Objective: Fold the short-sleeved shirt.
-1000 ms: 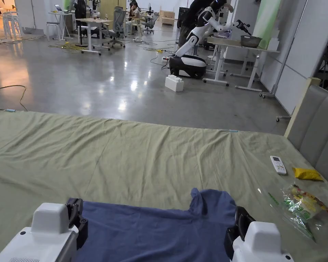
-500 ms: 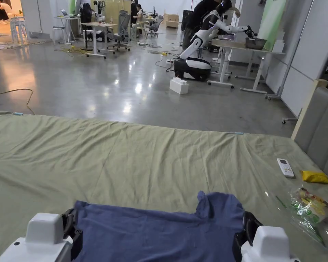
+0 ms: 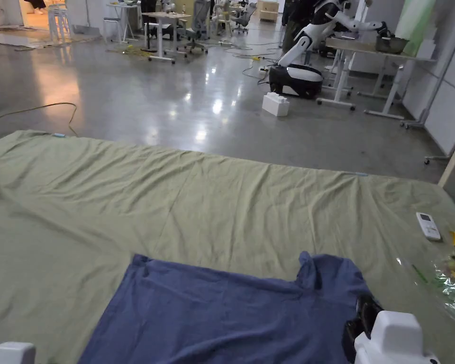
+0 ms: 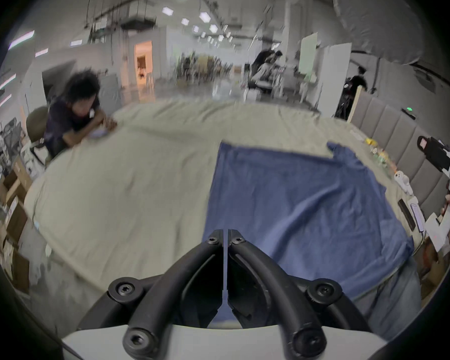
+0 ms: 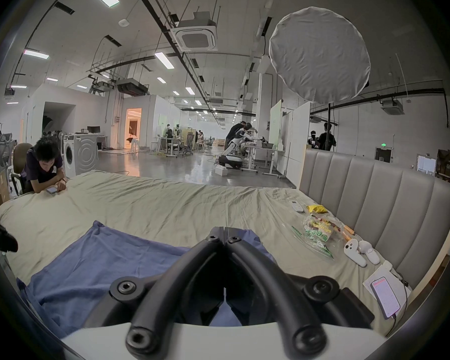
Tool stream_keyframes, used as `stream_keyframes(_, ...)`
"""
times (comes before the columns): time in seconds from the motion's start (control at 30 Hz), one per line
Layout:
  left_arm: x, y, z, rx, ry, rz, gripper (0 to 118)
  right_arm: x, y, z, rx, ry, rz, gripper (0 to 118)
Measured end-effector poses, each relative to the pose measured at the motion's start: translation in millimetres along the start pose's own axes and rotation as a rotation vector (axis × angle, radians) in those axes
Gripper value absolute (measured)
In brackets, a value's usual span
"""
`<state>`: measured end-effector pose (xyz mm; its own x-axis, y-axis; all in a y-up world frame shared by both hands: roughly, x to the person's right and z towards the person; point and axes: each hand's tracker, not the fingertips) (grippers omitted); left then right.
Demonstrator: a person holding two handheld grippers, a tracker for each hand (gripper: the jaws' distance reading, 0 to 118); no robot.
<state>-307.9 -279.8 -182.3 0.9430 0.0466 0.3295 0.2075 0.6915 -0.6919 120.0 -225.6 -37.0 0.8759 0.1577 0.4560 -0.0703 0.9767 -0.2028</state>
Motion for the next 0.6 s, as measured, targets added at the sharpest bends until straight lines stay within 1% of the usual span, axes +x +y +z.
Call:
stream_keyframes(0.03, -9, -7, -2, -0.041, 0.013, 0.014, 3, -1, -1, -1, -0.009, 0.003, -0.001, 0)
stream_keyframes(0.07, -15, -12, -3, -0.074, 0.014, 0.017, 6, -1, -3, -1, -0.018, 0.008, -0.007, 0)
stream_keyframes(0.1, -21, -18, -5, -0.099, 0.024, 0.023, 17, -2, -4, -2, -0.022, 0.007, -0.009, 0)
stream_keyframes(0.17, -33, -29, -11, -0.163, 0.035, 0.044, 31, -4, -7, -3, -0.033, 0.010, -0.006, 0)
stream_keyframes(0.2, -35, -33, -14, -0.188, 0.023, 0.054, 43, -5, -8, -4, -0.036, 0.011, -0.006, 0)
stream_keyframes(0.23, -38, -37, -17, -0.211, 0.022, 0.068, 53, -7, -9, -4, -0.041, 0.013, -0.004, 0)
stream_keyframes(0.27, -39, -41, -22, -0.233, 0.020, 0.067, 58, -8, -10, -4, -0.045, 0.015, -0.003, 0)
stream_keyframes(0.43, -33, -50, -44, -0.262, 0.000, 0.055, 58, -14, -11, -5, -0.056, 0.026, 0.013, 0)
stream_keyframes(0.53, -25, -56, -59, -0.307, 0.016, 0.006, 59, -16, -11, -5, -0.062, 0.032, 0.023, 0)
stream_keyframes(0.6, -20, -55, -63, -0.275, 0.025, -0.039, 59, -16, -12, -5, -0.063, 0.032, 0.029, 0)
